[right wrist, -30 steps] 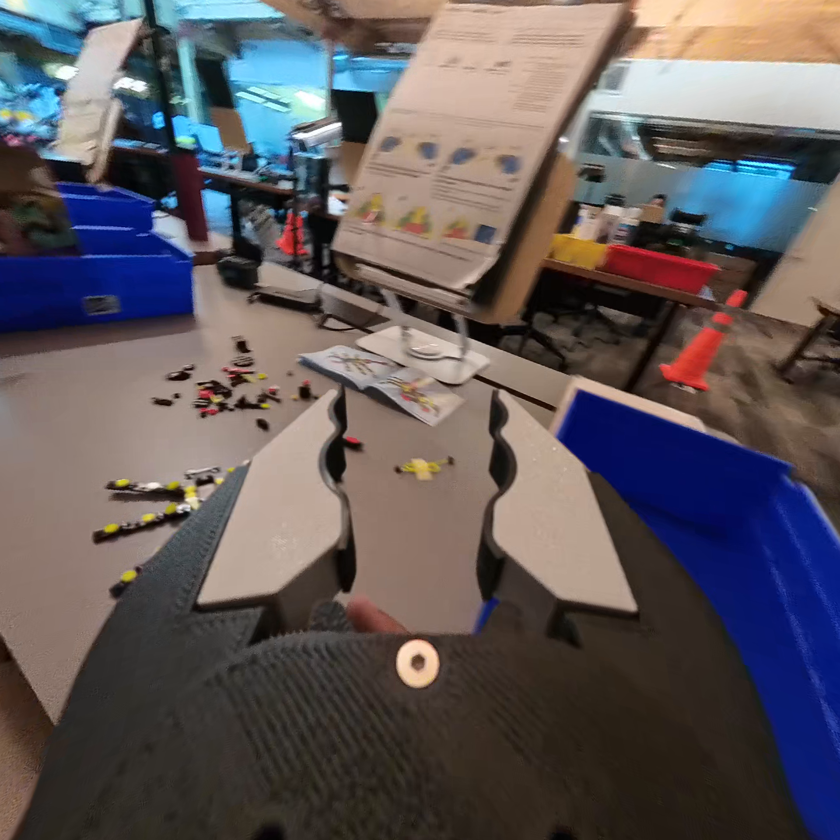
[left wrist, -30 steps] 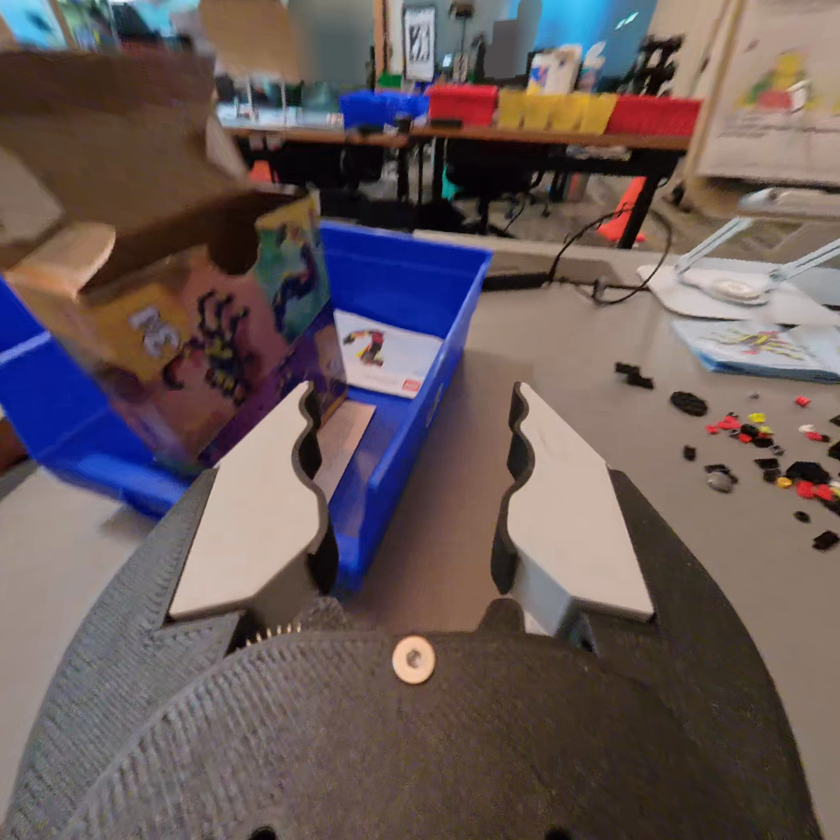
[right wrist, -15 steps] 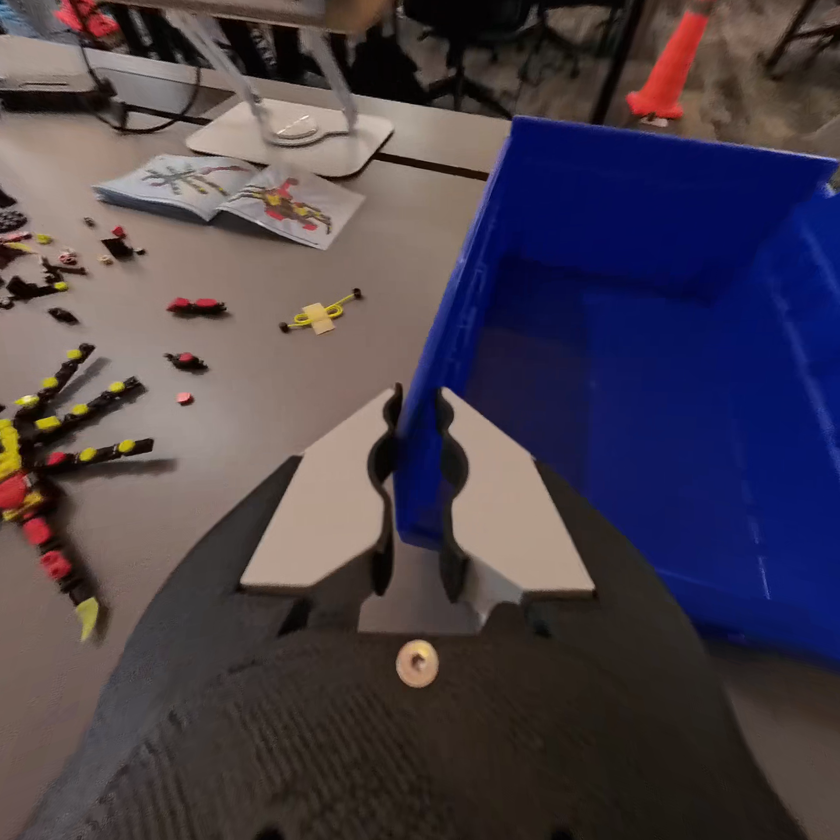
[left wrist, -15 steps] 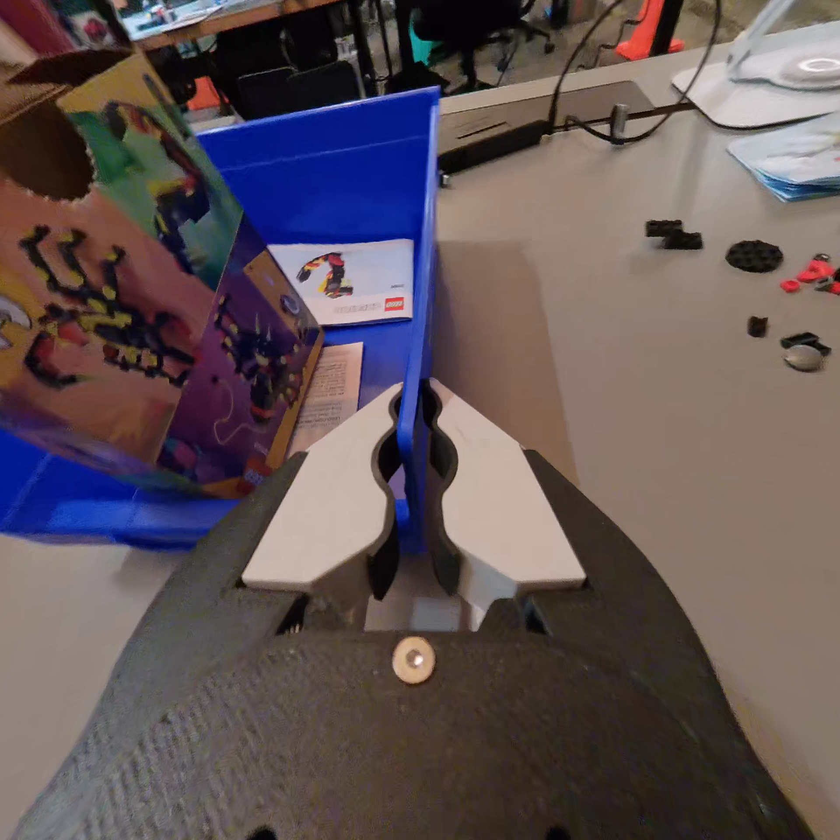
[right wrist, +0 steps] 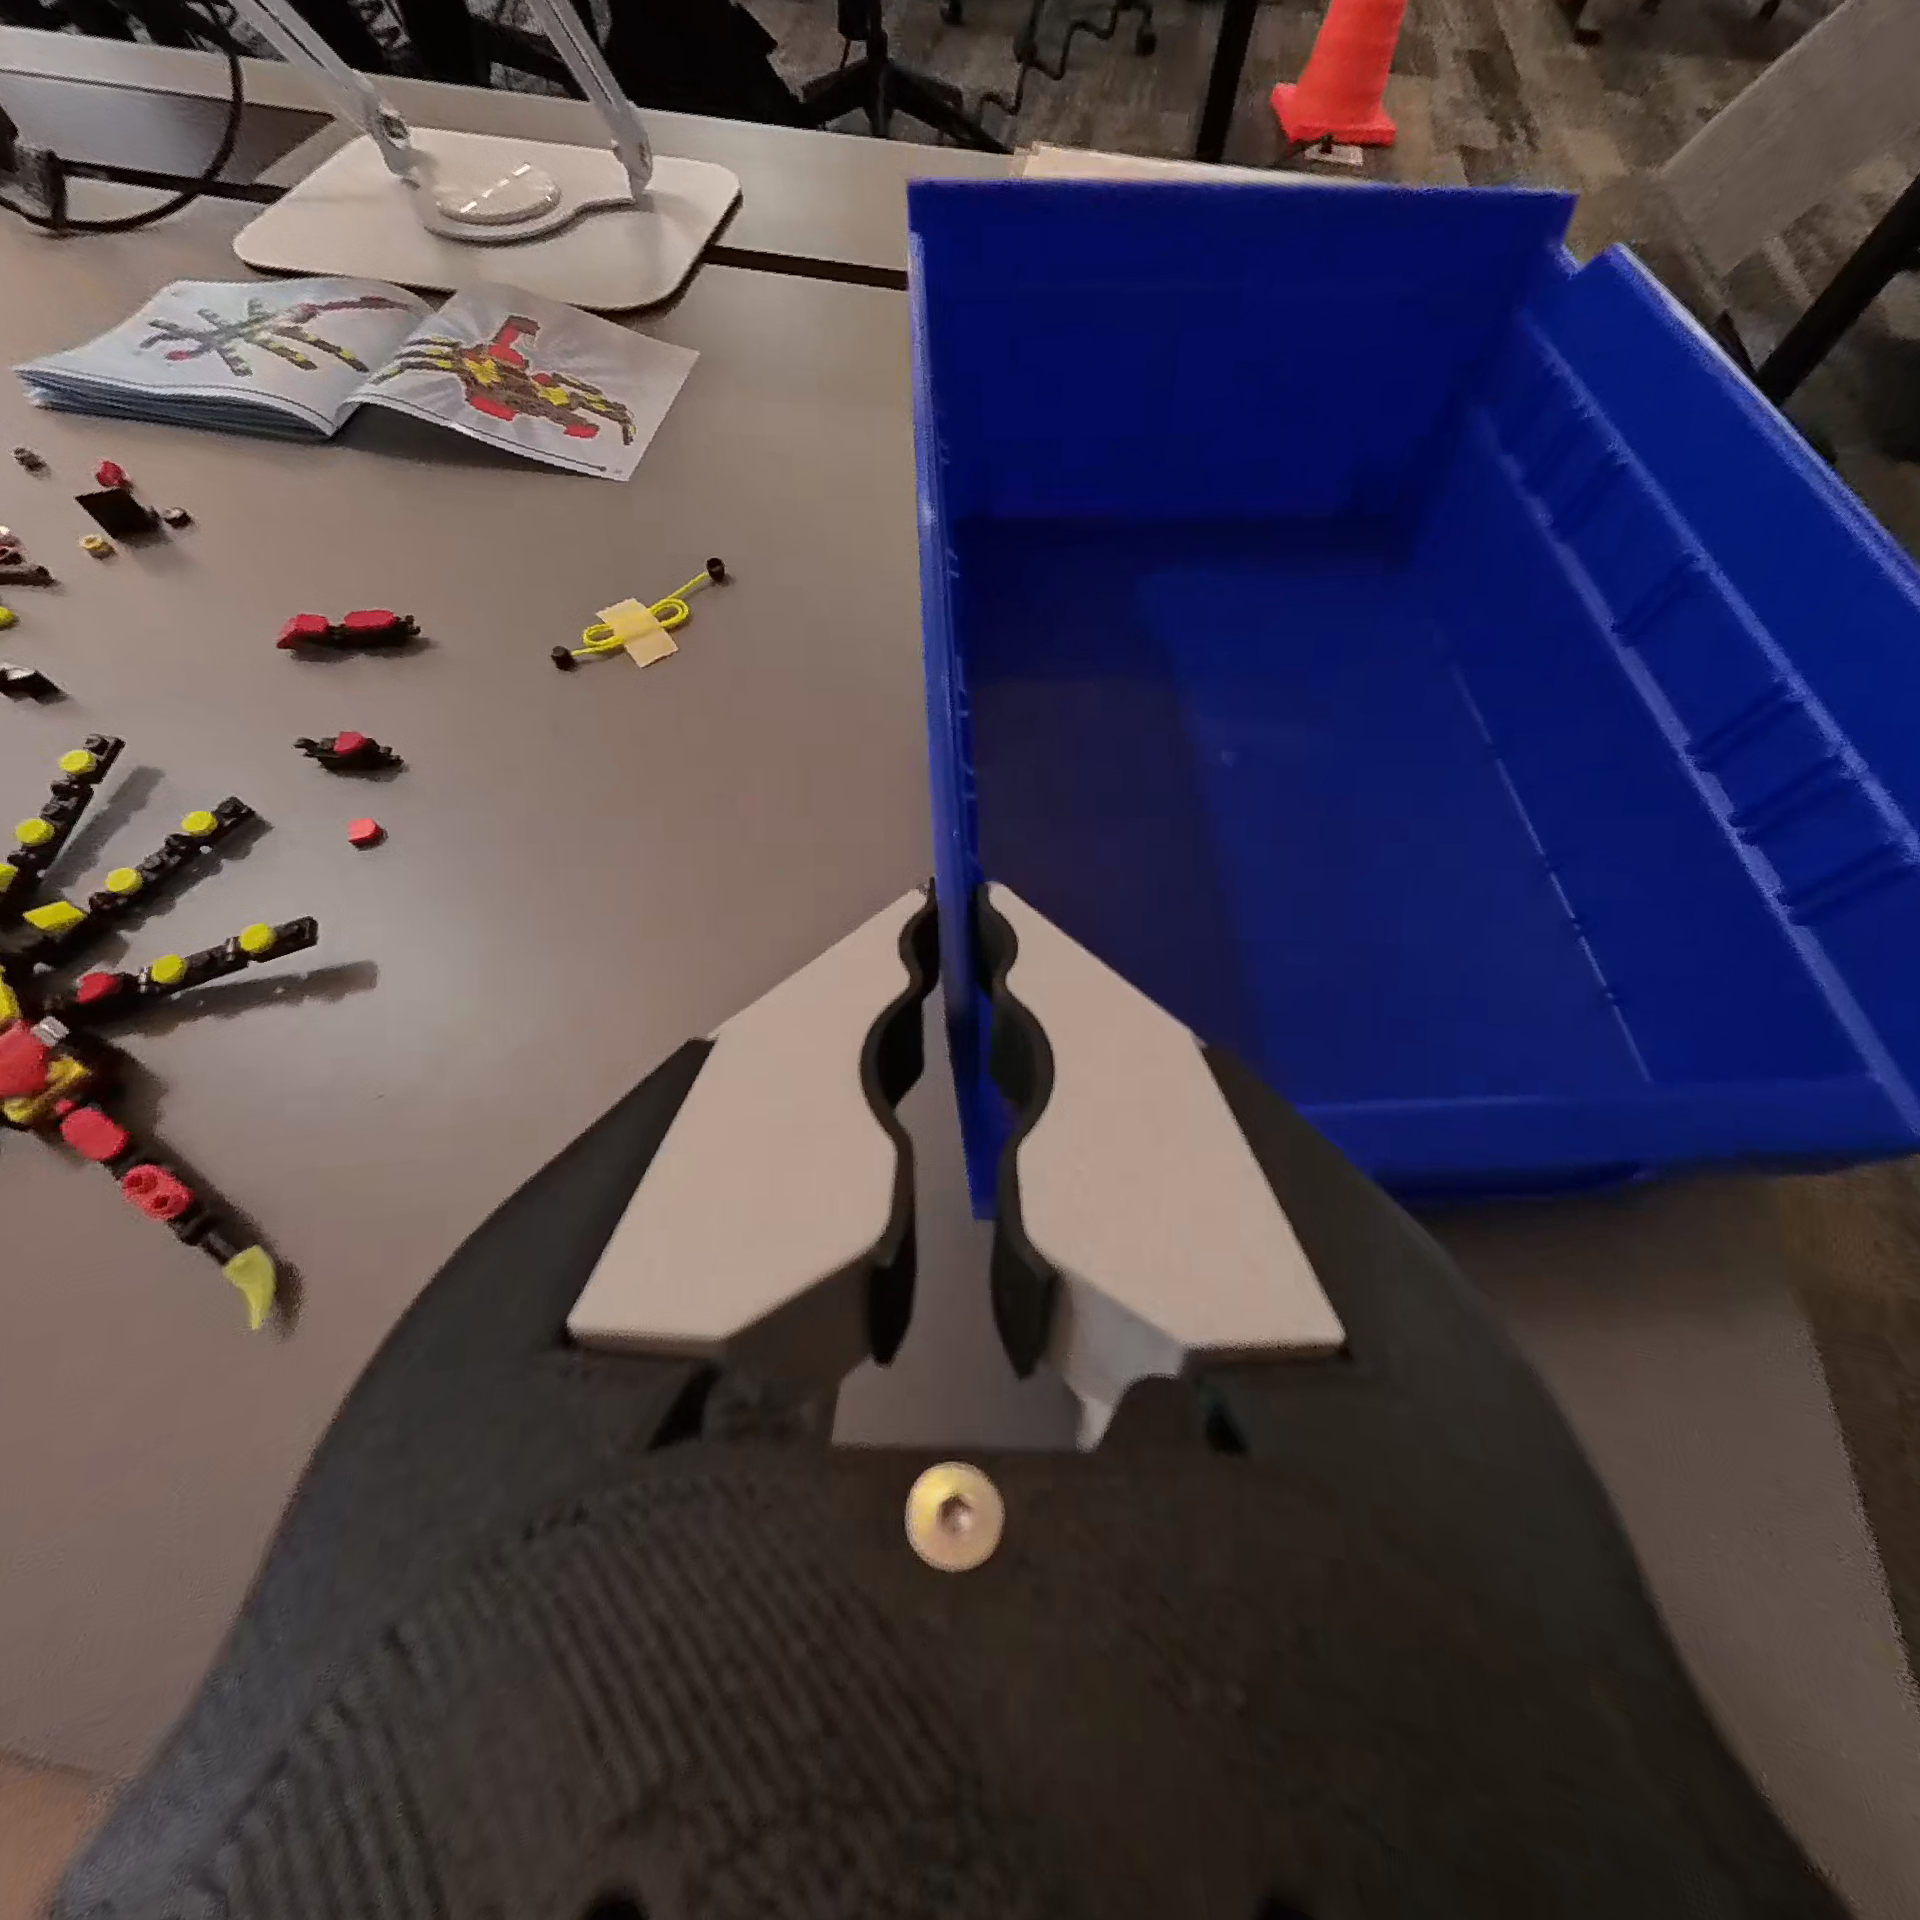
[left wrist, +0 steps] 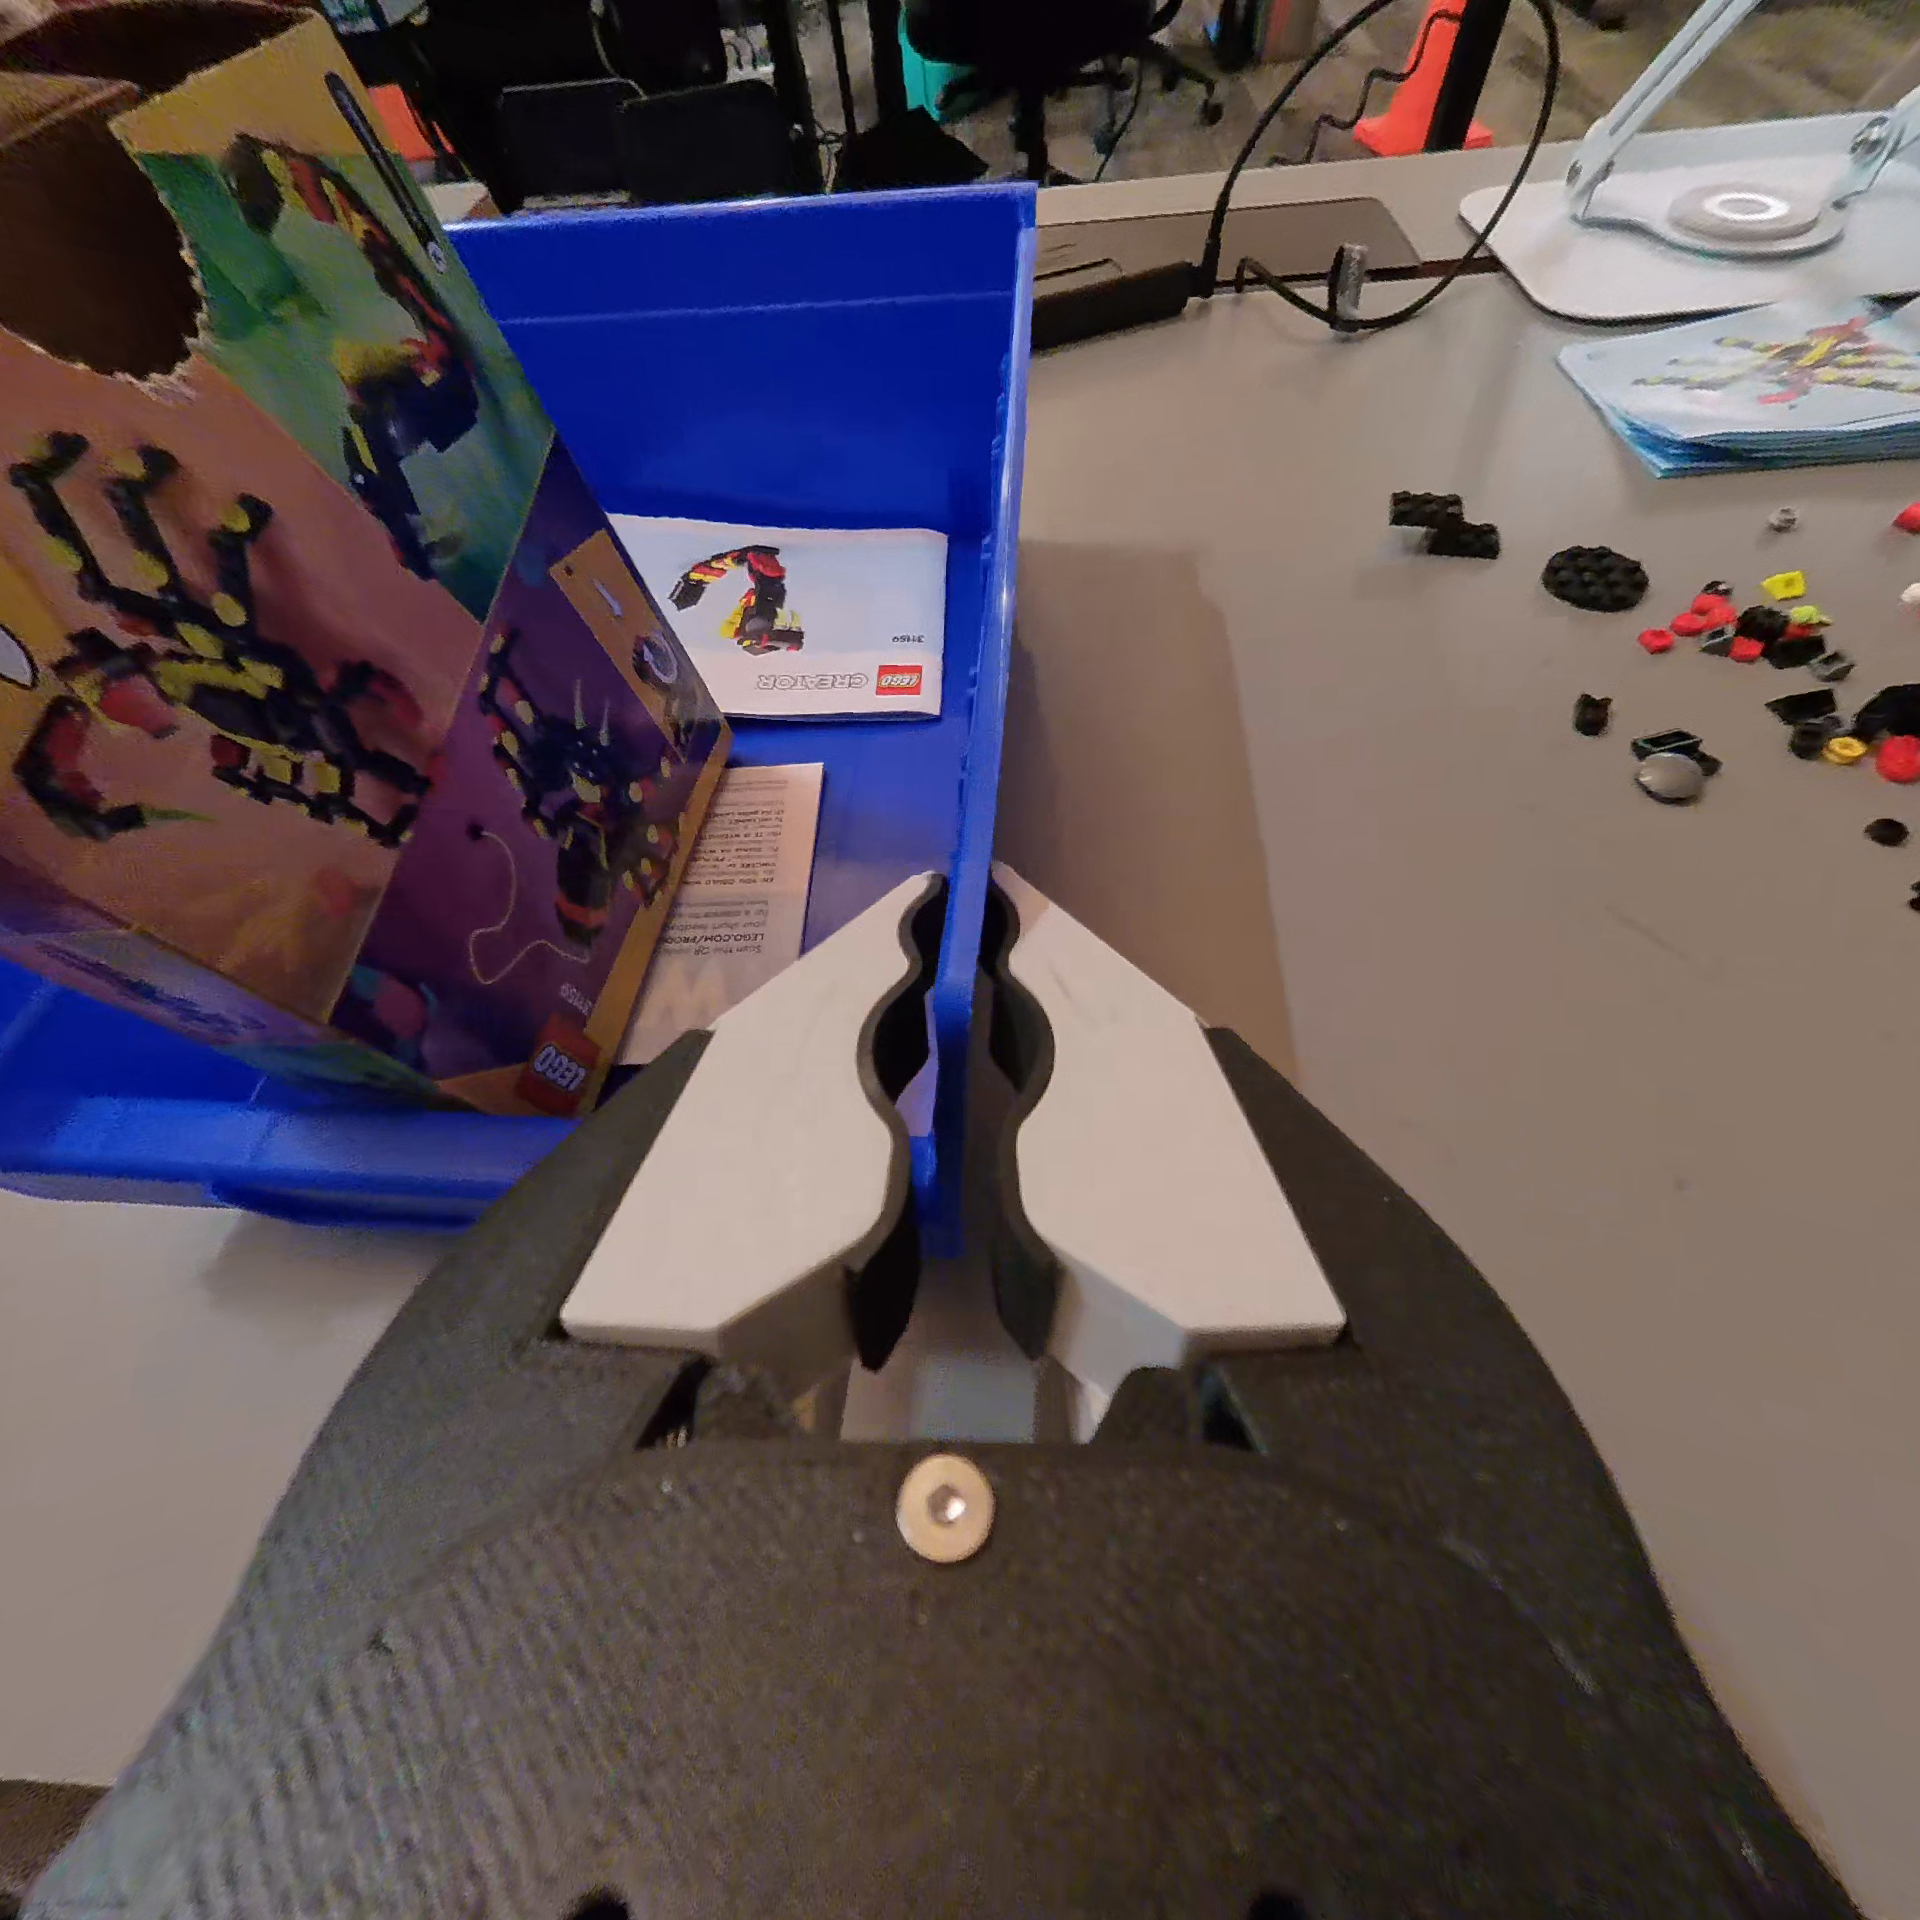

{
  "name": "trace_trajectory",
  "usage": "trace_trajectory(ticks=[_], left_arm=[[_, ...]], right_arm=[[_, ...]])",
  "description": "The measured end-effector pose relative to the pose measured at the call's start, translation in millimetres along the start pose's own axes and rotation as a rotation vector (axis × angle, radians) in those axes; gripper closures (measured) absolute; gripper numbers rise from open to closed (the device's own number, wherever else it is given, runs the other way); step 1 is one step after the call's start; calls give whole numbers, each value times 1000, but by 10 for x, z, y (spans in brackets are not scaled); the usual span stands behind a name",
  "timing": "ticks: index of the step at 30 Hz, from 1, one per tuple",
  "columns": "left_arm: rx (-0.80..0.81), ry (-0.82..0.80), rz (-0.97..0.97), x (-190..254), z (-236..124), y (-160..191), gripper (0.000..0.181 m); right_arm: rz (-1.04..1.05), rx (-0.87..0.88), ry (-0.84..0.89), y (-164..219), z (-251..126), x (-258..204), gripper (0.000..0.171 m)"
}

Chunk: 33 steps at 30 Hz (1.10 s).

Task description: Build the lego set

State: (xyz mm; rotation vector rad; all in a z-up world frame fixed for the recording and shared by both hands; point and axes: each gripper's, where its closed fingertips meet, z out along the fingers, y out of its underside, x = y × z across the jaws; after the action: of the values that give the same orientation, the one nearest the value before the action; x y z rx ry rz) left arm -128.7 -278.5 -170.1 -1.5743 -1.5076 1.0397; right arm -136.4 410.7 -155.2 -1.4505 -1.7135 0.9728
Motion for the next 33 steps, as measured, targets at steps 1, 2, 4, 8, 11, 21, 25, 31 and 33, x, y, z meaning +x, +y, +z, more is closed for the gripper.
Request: trace_trajectory(ticks=[1,2,4,8,11,21,25,31,33], left_arm=[[4,1,-1,-4,-21,9,177],[5,-1,7,-8,-37,20,177],[5,-1,10,-3,-50,23,177],[4,14,37,78,-29,11,177],[1,28,47,118,-25,3,177],[60,-21,-69,61,-221,-192,142],[264,142,-169,419,-623,-678,114],[57,690,-32,1922,-512,-502,84],[-51,798,57,2354,-464,-279,64]], right_arm=[[16,-3,4,6,-13,-19,168],[27,-2,0,10,-19,-51,167],[21,-4,-14,8,-20,-126,167],[-62,-15,-35,7,-19,-212,167],[-27,1,-93,9,-32,-238,166],[-9,160,-133,-207,-243,-240,118],[-83,511,-260,-709,-797,-589,78],[-340,491,-529,-652,-789,-1742,52],[-345,390,-649,-430,-627,-2097,44]])
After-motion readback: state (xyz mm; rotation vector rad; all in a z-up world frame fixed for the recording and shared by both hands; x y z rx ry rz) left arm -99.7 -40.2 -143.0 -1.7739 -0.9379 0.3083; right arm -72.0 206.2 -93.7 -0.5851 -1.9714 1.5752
